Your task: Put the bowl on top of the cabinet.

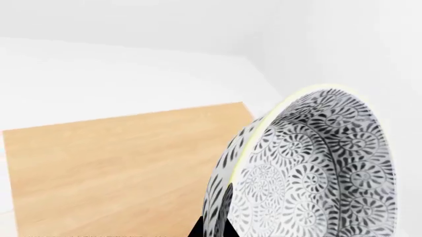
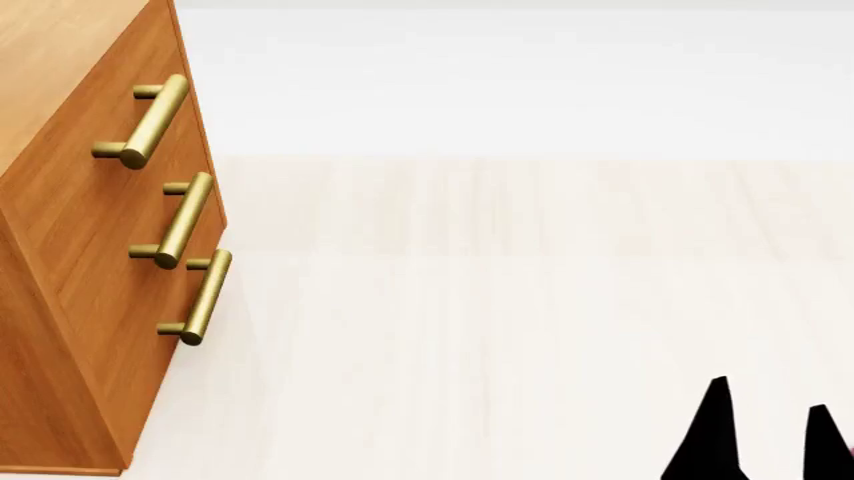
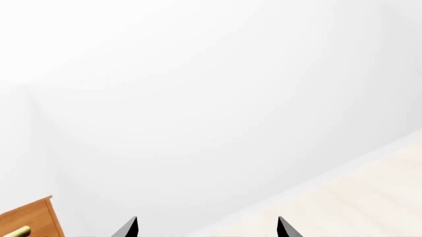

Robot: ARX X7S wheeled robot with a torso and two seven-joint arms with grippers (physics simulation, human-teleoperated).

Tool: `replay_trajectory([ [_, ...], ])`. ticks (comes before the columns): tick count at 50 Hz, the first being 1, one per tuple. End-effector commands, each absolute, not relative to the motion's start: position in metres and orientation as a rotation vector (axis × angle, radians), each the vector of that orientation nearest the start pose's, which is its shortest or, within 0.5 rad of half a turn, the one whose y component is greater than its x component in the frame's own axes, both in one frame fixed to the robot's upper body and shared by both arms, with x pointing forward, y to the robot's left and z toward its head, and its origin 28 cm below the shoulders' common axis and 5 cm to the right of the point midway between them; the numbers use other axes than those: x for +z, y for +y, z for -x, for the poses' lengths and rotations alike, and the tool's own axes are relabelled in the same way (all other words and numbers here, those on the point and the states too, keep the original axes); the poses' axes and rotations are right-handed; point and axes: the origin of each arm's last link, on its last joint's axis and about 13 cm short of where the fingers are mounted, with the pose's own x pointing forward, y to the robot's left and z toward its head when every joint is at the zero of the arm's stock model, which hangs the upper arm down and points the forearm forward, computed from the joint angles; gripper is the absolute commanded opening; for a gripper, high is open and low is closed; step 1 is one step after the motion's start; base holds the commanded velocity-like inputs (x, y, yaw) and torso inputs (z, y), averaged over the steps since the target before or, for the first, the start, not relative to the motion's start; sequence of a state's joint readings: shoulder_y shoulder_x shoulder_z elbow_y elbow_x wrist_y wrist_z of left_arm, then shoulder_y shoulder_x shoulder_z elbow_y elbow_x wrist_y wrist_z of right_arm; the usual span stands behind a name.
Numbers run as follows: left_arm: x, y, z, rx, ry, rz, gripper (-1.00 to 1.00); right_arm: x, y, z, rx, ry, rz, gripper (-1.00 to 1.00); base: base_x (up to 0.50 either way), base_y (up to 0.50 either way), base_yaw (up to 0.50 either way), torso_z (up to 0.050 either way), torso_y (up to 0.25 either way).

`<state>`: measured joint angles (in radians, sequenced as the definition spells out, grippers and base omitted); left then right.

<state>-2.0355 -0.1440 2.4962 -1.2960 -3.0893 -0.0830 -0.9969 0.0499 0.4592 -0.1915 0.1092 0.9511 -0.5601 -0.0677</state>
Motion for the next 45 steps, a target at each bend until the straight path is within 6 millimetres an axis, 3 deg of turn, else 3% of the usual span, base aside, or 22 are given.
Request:
replay_trajectory([
  [1, 0.424, 0.230, -0.406, 0.850, 0.158, 0.585, -1.00, 0.046, -0.186, -0.223, 0.023, -0.398, -0.468, 1.00, 0.00, 0.00, 0.00, 0.000, 0.000],
  [20, 0.407, 0.229, -0.408, 0.762, 0.262, 0.545, -1.00, 0.047, -0.186, -0.222, 0.020, -0.401, -0.466, 1.00, 0.00, 0.00, 0.00, 0.000, 0.001],
  [45, 0.397, 0.231, -0.412, 0.802, 0.266, 0.559, -1.00, 0.045, -0.185, -0.224, 0.018, -0.395, -0.461, 1.00, 0.00, 0.00, 0.00, 0.000, 0.000],
])
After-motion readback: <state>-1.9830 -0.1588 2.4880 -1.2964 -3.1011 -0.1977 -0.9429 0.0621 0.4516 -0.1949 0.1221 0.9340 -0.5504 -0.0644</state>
